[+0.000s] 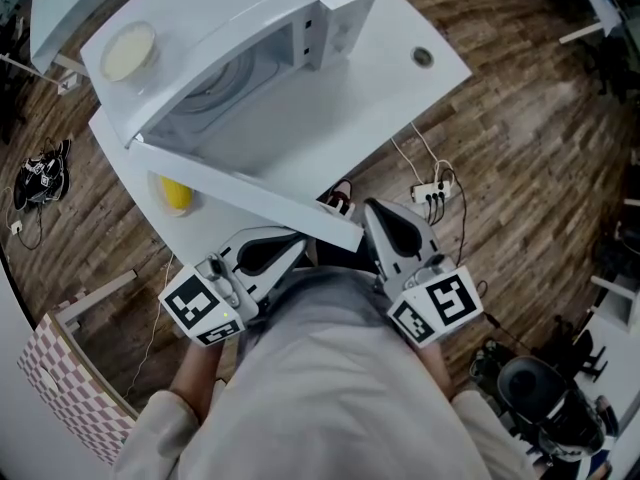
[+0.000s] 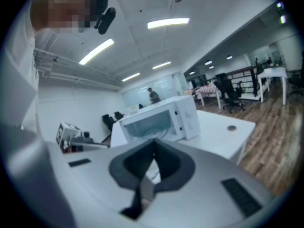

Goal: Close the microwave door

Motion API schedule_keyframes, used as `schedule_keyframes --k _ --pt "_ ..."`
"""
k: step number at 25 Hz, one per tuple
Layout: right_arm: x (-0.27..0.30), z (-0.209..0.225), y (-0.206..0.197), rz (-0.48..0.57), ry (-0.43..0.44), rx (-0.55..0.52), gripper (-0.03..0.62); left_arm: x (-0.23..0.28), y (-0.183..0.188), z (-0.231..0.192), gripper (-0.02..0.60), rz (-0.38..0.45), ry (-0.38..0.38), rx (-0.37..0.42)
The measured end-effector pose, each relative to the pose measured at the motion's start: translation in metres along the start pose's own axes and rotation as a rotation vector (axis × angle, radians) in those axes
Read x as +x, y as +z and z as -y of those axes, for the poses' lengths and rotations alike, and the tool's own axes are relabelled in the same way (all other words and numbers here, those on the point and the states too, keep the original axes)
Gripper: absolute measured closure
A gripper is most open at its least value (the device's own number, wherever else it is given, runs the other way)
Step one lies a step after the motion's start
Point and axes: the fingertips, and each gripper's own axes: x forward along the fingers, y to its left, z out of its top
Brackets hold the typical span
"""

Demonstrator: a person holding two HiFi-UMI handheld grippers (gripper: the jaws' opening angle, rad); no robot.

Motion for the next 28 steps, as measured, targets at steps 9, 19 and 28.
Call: schedule_keyframes --k 9,19,28 --pt "0.001 0.014 0.003 0.001 -0.003 0.006 0.572 0.012 0.001 -0.006 0.565 0.009 0.003 -0.005" --pt "0.007 0.026 0.011 0.010 0.009 0.035 0.572 0.018 0.010 -0.018 0.566 0.029 0.033 -0.025" --pt "0.013 0.040 0.019 0.010 0.014 0.041 0.572 0.025 0.014 -0.026 0.566 0.032 0.054 -0.024"
